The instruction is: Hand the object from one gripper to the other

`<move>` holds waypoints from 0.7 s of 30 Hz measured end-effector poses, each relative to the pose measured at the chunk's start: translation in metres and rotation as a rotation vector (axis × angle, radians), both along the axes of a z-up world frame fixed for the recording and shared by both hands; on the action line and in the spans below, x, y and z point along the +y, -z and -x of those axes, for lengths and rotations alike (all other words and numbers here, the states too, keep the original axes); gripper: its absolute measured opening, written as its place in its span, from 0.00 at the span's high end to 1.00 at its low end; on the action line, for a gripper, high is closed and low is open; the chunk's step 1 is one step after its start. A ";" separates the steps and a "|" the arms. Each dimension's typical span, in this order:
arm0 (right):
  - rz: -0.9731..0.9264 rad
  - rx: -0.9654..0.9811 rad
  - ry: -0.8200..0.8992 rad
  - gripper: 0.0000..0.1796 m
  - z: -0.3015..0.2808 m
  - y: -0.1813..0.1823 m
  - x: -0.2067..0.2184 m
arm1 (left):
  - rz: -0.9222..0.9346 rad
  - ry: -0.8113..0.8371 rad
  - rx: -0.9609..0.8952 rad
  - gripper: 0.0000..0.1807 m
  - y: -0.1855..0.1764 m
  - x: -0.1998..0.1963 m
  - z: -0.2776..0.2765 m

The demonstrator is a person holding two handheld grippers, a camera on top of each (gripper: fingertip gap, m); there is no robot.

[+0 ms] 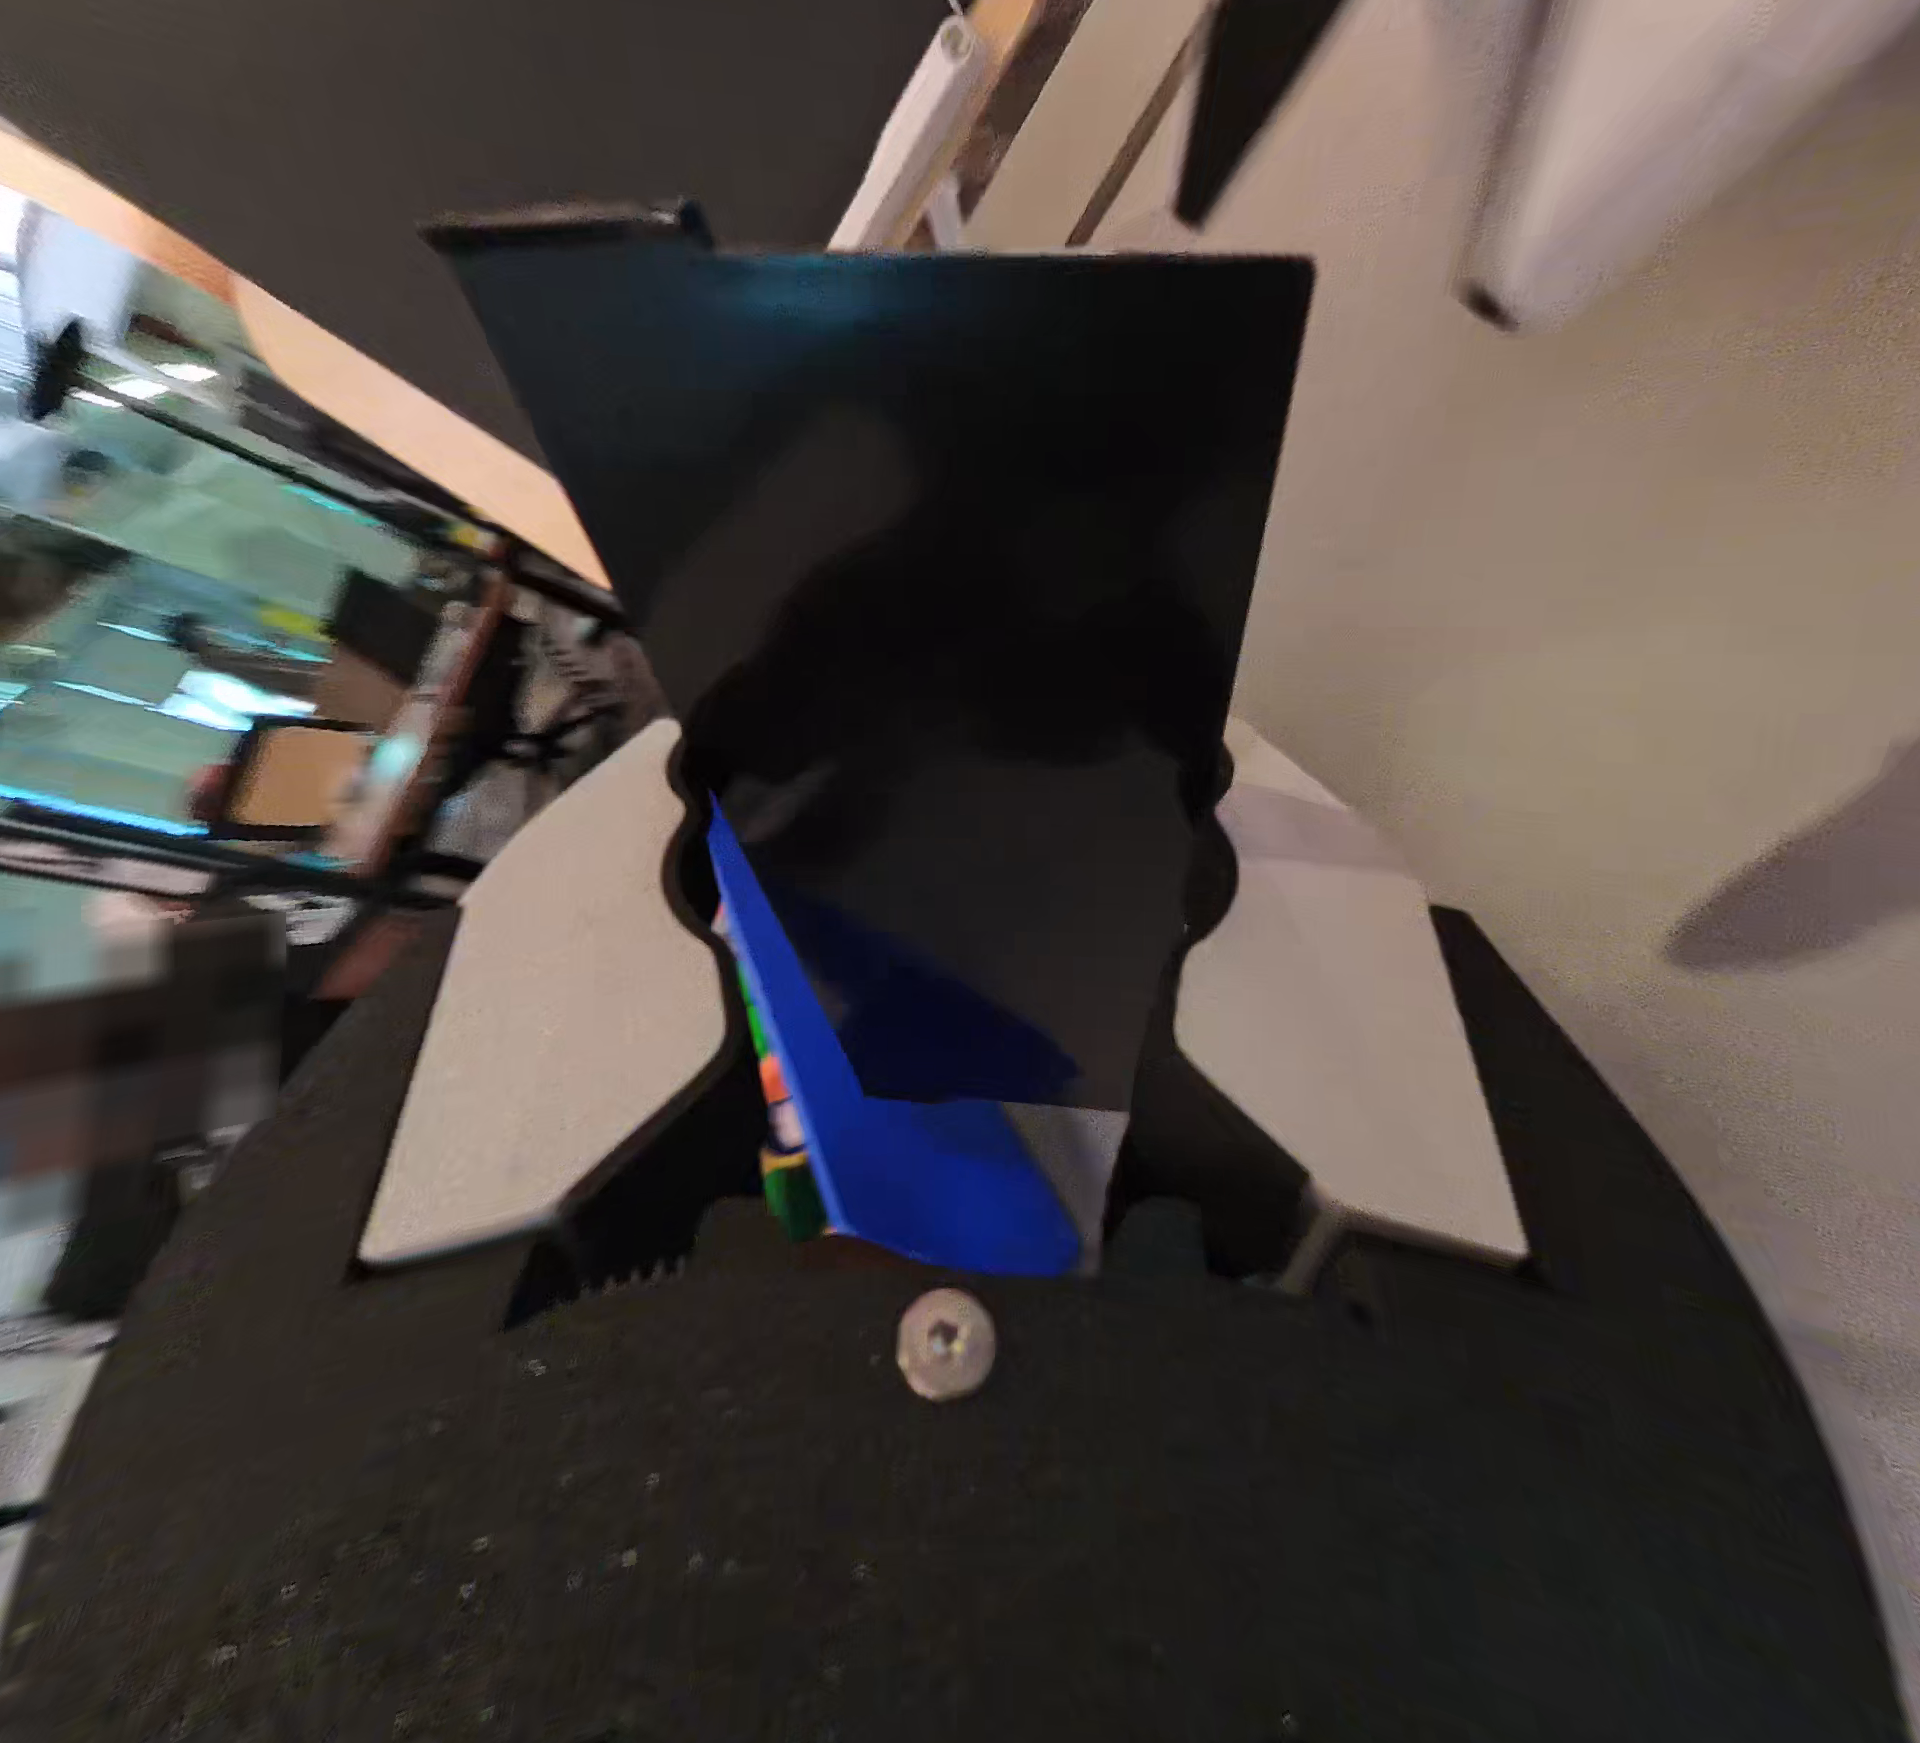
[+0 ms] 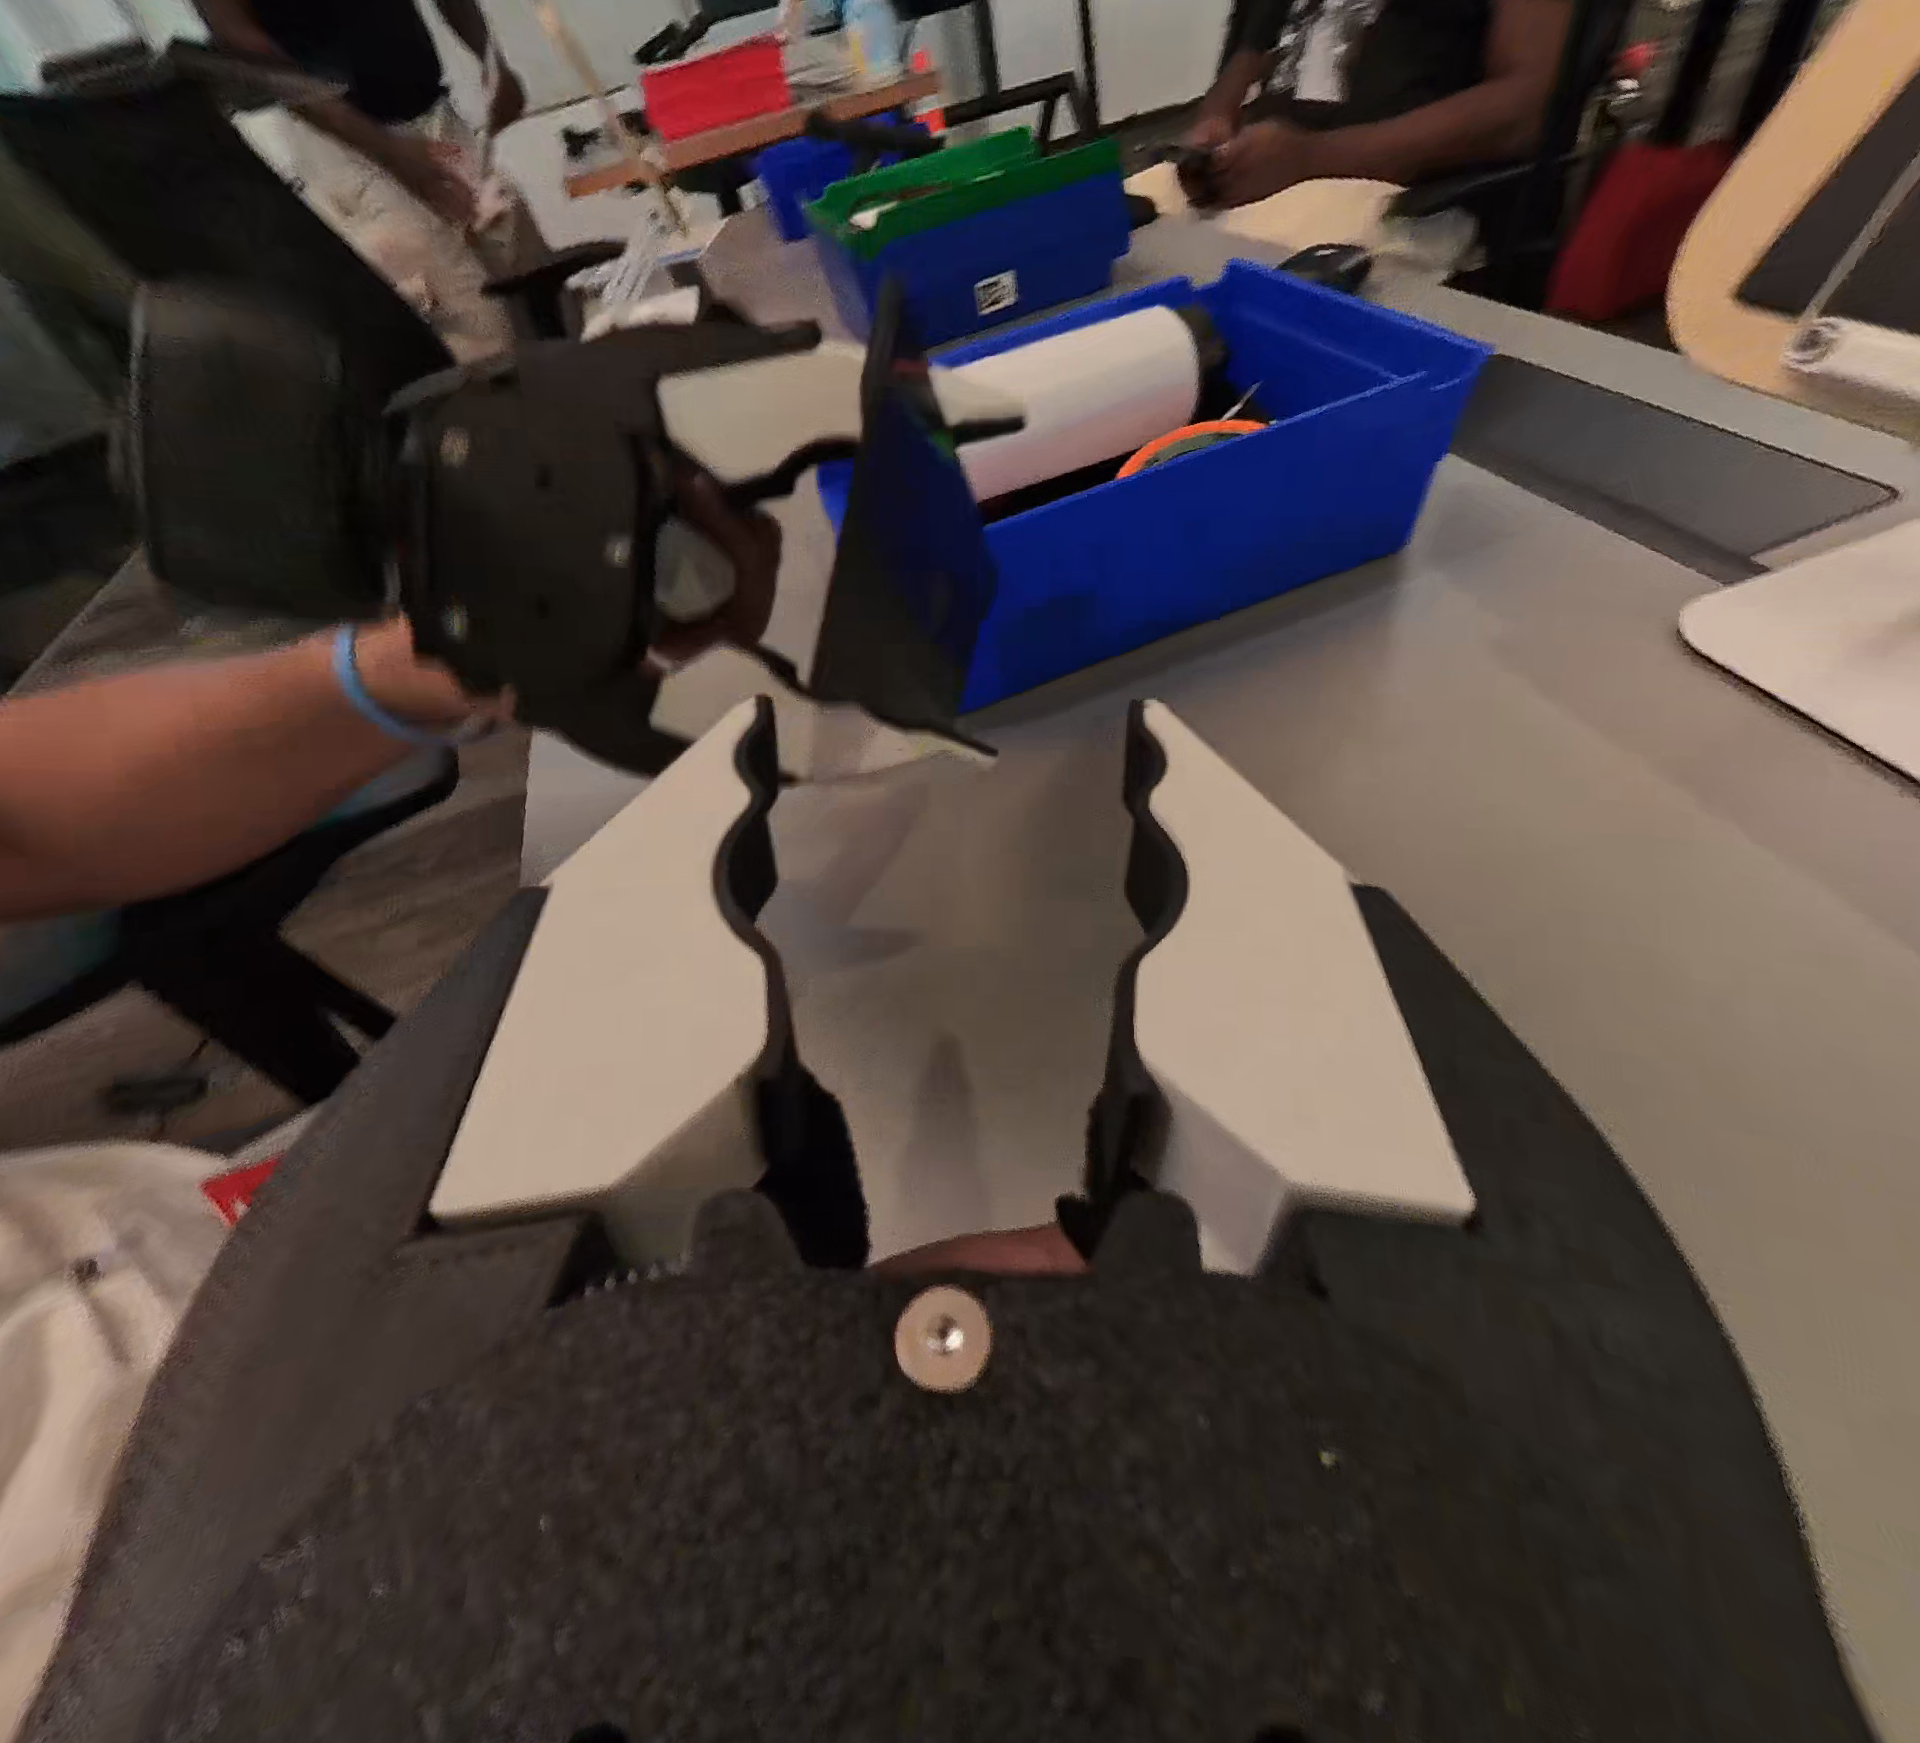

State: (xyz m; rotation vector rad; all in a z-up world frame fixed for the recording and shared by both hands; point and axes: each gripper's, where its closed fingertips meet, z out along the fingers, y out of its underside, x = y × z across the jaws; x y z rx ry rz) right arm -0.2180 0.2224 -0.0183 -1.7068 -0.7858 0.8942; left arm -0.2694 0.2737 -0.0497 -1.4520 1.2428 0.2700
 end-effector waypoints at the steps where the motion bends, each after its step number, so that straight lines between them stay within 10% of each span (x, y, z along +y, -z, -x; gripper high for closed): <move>1: 0.018 0.007 0.026 0.64 -0.001 -0.001 0.002 | -0.050 -0.016 0.061 0.51 0.002 0.000 -0.001; 10: 0.094 0.012 0.001 0.92 0.009 0.027 0.005 | -0.213 -0.027 0.324 0.51 0.038 -0.010 -0.022; 21: 0.074 0.070 0.171 1.00 -0.065 0.024 0.043 | 0.044 0.084 -0.103 0.58 0.021 -0.016 -0.024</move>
